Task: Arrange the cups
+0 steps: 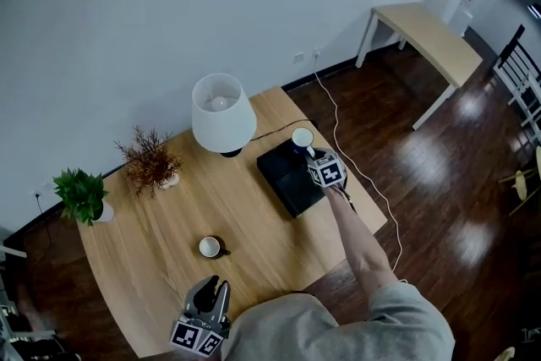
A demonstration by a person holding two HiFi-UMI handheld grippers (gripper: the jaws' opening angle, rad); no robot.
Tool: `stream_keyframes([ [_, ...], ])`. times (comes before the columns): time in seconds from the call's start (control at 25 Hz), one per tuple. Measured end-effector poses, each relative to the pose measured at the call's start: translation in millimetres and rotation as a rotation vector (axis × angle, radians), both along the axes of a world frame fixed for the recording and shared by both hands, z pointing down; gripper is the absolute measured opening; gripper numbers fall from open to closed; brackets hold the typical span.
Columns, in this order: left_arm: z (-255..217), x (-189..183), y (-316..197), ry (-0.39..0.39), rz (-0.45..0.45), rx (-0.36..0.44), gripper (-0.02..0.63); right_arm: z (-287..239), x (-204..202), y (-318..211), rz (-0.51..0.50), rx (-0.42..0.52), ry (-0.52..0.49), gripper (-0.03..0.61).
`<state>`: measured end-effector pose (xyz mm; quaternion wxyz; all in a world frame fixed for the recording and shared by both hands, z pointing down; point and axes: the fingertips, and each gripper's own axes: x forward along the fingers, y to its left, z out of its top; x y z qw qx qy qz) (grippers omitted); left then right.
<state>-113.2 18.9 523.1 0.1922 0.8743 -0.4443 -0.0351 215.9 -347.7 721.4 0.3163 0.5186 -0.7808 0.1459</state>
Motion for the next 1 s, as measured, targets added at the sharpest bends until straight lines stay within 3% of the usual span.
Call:
stream_keyframes([
  [0.28,6,-12,4,0.027,-0.044,-0.023,0.084,2,-5,-3,-0.075,0.038,-0.025,0.074],
  [0.48,6,-10,4,0.035,-0.037,-0.024,0.084,3,-4,-2,-0.106,0.053,0.03,0.084],
  [0.52,6,-9,4,0.037,-0.034,-0.023,0.084,4,-3,-2,-0.095,0.052,0.042,0.095],
  [0.56,6,-9,5,0.039,-0.031,-0.021,0.084,4,-3,-1,-0.084,0.049,0.04,0.154],
  [0.72,4,-6,6,0.049,-0.024,-0.015,0.084,-1,0,12,-0.033,0.049,-0.035,0.22],
  [0.88,4,-10,10,0.05,-0.033,-0.019,0.084,-36,8,52,0.071,0.143,-0.148,0.215],
  [0.92,5,-13,11,0.055,-0.041,-0.02,0.084,-50,-6,70,0.053,0.179,-0.201,0.213],
  [1.0,8,-15,7,0.084,-0.055,-0.017,0.084,-69,-56,113,-0.084,0.212,-0.265,0.169],
])
